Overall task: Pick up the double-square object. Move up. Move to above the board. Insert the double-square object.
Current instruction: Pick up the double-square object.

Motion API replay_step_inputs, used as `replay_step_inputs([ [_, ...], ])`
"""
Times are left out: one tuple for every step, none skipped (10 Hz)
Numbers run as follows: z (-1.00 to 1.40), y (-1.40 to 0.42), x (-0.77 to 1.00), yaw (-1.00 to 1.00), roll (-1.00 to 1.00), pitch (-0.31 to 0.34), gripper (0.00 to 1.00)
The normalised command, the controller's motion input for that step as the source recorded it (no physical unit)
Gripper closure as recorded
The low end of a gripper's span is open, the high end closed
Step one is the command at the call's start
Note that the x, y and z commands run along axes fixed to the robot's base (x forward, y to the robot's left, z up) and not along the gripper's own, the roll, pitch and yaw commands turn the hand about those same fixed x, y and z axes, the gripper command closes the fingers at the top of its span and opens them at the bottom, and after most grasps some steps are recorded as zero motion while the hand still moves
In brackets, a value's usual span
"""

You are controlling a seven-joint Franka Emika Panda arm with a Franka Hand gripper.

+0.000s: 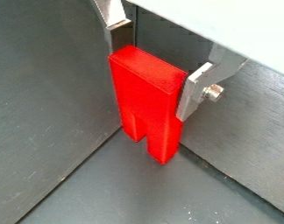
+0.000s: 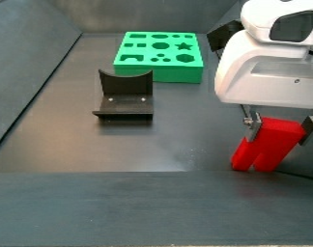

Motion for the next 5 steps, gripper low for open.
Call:
replay_step_inputs([
  [0.0, 0.0, 0.0, 0.0, 0.0, 0.0, 1.0],
  [0.0, 0.0, 0.0, 0.0, 0.0, 0.0, 1.0],
  [0.0, 0.0, 0.0, 0.0, 0.0, 0.0, 1.0],
  [0.0, 0.0, 0.0, 0.0, 0.0, 0.0, 1.0],
  [0.0, 0.0, 0.0, 0.0, 0.0, 0.0, 1.0],
])
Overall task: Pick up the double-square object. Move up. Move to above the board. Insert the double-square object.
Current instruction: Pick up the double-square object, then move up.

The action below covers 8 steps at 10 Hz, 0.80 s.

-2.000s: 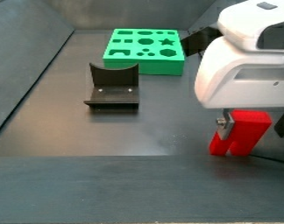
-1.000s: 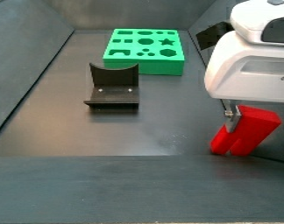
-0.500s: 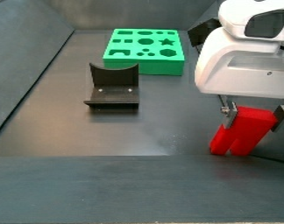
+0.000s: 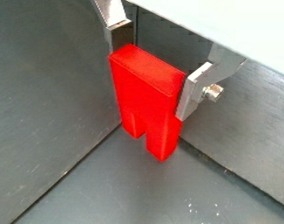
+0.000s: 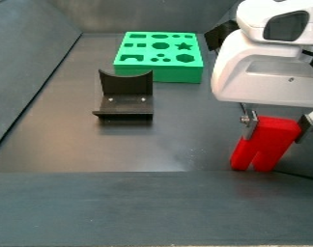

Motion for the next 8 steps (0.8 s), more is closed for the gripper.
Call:
replay_step_inputs([
  [0.0, 0.0, 0.0, 0.0, 0.0, 0.0, 1.0],
  [0.0, 0.0, 0.0, 0.0, 0.0, 0.0, 1.0],
  [0.0, 0.0, 0.0, 0.0, 0.0, 0.0, 1.0],
  [0.0, 0.0, 0.0, 0.0, 0.0, 0.0, 1.0],
  [0.83, 0.0, 0.0, 0.0, 0.0, 0.0, 1.0],
  [0.79, 0.05, -0.05, 0.03, 0.0, 0.026, 1.0],
  [0.69, 0.04, -0.05, 0.02, 0.0, 0.047, 1.0],
  [0.52, 0.02, -0.03, 0.01, 0.01, 0.061, 1.0],
])
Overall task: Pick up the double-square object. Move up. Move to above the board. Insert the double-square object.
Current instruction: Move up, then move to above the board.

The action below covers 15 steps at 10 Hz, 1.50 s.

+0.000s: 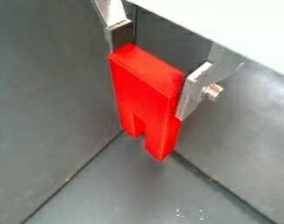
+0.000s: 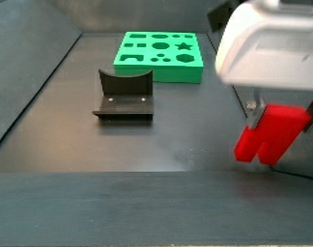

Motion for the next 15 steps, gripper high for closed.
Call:
replay_step_inputs([
  [0.37, 0.02, -0.03, 0.0, 0.02, 0.068, 1.0],
  [0.22, 0.01, -0.02, 0.0, 0.03, 0.08, 1.0],
  [1.0, 0.22, -0.11, -0.29, 0.27, 0.099, 1.0],
  [1.0, 0.22, -0.11, -0.27, 0.26, 0.105, 1.0],
  [1.0, 0.19, -0.11, -0.19, 0.19, 0.096, 1.0],
  [1.0, 0.16, -0.09, -0.1, 0.12, 0.093, 1.0],
  [1.0, 0.15, -0.09, -0.06, 0.09, 0.095, 1.0],
  [1.0, 0.14, -0.08, -0.04, 0.07, 0.099, 1.0],
  [1.0, 0.13, -0.07, -0.02, 0.04, 0.098, 1.0],
  [1.0, 0.12, -0.06, -0.01, 0.03, 0.092, 1.0],
  [1.0, 0.11, -0.06, -0.01, 0.02, 0.08, 1.0],
  [0.99, 0.1, -0.06, -0.01, 0.01, 0.075, 1.0],
  [0.71, 0.06, -0.03, -0.01, 0.01, 0.068, 1.0],
  [0.6, 0.05, -0.03, -0.01, 0.0, 0.07, 1.0],
  [0.38, 0.03, -0.01, -0.02, 0.0, 0.073, 1.0],
])
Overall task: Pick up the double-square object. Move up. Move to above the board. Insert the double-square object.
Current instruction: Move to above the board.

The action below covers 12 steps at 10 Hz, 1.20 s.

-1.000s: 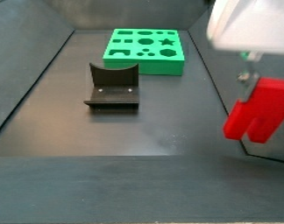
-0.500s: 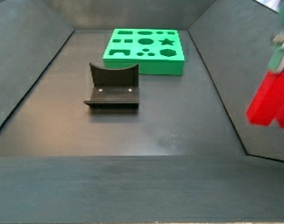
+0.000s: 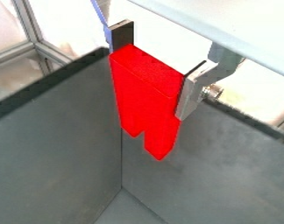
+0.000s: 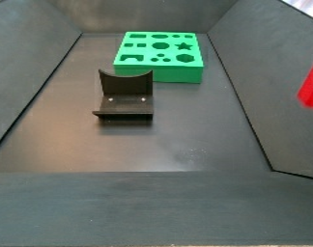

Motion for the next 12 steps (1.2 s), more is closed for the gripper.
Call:
replay_step_inputs([
  [0.21, 0.02, -0.01, -0.02, 0.0, 0.076, 1.0],
  [0.1, -1.0, 0.29, 0.44, -0.26, 0.305, 1.0],
  [0.1, -1.0, 0.29, 0.44, -0.25, 0.298, 1.0],
  [0.11, -1.0, 0.29, 0.31, -0.15, 0.213, 1.0],
  [0.1, -1.0, 0.29, 0.16, -0.13, 0.091, 1.0],
  [0.11, -1.0, 0.29, 0.09, -0.06, 0.05, 1.0],
  [0.11, -1.0, 0.29, 0.07, -0.03, 0.035, 1.0],
  [0.11, -1.0, 0.29, 0.04, -0.03, 0.015, 1.0],
  [0.11, -1.0, 0.29, 0.02, -0.02, 0.013, 1.0],
  [0.11, -1.0, 0.29, 0.01, -0.02, 0.019, 1.0],
  [0.12, -1.0, 0.29, 0.01, -0.03, 0.024, 1.0],
  [0.12, -1.0, 0.29, 0.0, 0.0, 0.033, 1.0],
])
